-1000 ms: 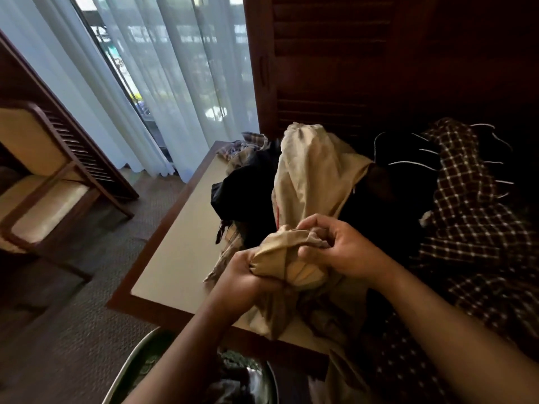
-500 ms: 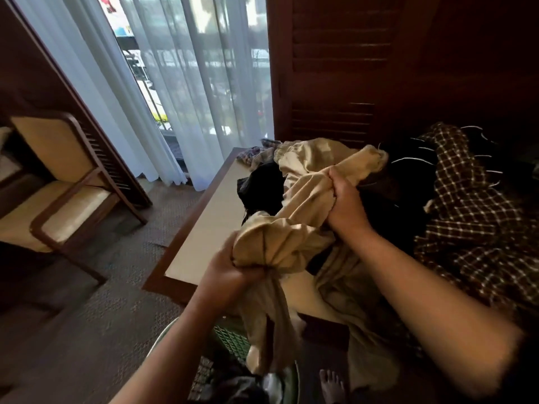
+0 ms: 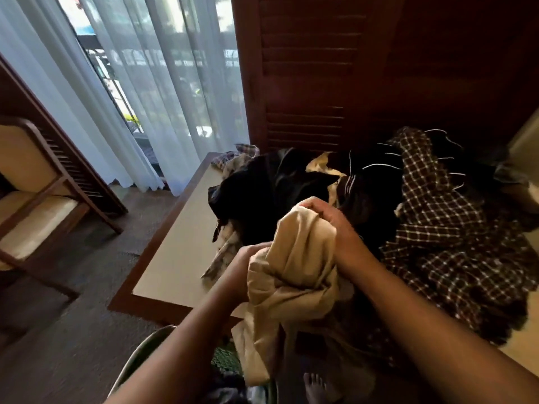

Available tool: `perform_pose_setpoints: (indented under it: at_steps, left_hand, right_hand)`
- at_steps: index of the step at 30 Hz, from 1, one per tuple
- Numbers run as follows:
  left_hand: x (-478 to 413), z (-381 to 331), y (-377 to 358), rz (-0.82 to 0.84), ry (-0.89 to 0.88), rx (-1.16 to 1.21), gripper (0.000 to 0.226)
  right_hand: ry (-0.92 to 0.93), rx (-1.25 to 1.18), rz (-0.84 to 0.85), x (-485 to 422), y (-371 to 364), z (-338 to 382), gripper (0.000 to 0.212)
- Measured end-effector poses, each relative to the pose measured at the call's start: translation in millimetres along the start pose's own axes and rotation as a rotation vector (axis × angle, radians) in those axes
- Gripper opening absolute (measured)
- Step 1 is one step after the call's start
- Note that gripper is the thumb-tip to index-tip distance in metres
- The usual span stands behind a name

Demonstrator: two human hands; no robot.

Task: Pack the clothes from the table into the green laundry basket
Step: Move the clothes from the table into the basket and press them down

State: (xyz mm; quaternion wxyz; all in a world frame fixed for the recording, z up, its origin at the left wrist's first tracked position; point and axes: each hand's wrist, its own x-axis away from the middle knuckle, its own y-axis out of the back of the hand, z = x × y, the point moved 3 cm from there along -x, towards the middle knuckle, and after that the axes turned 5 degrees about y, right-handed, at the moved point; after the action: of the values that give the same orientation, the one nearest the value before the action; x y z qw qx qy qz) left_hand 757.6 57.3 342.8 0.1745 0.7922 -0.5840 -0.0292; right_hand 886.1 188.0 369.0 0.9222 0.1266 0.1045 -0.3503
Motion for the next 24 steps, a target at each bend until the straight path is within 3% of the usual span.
perform_pose_setpoints:
  at_steps: [1, 3, 6, 8, 11, 13, 18, 22, 24]
  left_hand:
    - [-1, 6, 0, 0.002, -0.019, -0.083, 0.012]
    - [0, 17, 4, -0.089, 0.031, -0.001, 0.017]
    - [16, 29, 12, -0.241, 0.137, 0.178, 0.017]
    - [25, 32, 17, -0.352, 0.202, 0.164, 0.01]
    - [20, 41, 23, -0.436, 0.207, 0.191, 0.009]
    - [14, 41, 26, -0.462, 0.096, 0.101, 0.011]
    - [5, 56, 35, -0.57, 0.11, 0.004, 0.034]
    - [-2, 70, 31, -0.634, 0.174, -0.024, 0.02]
    - [-6, 79, 27, -0.642, 0.193, -0.058, 0.019]
  right_hand:
    - [0.041, 0.032, 0.001, -1, 6, -3, 0.021]
    - [0.084, 0.127, 0.033, -2, 19, -13, 0.037]
    - [0.088, 0.679, 0.085, -3, 50, -49, 0.063]
    - [-0.033, 0.983, 0.177, -5, 75, -76, 0.084]
    - [-0.369, 1.156, 0.3, -8, 98, -107, 0.083]
    - [-0.44, 1.14, 0.291, -12, 94, -115, 0.071]
    - [-0.09, 0.571, -0.197, 2, 57, -54, 0.025]
    - [-0.106, 0.109, -0.117, 37, 43, -23, 0.038]
    - [-0.173, 0.066, -0.15, 42, 47, -29, 0.036]
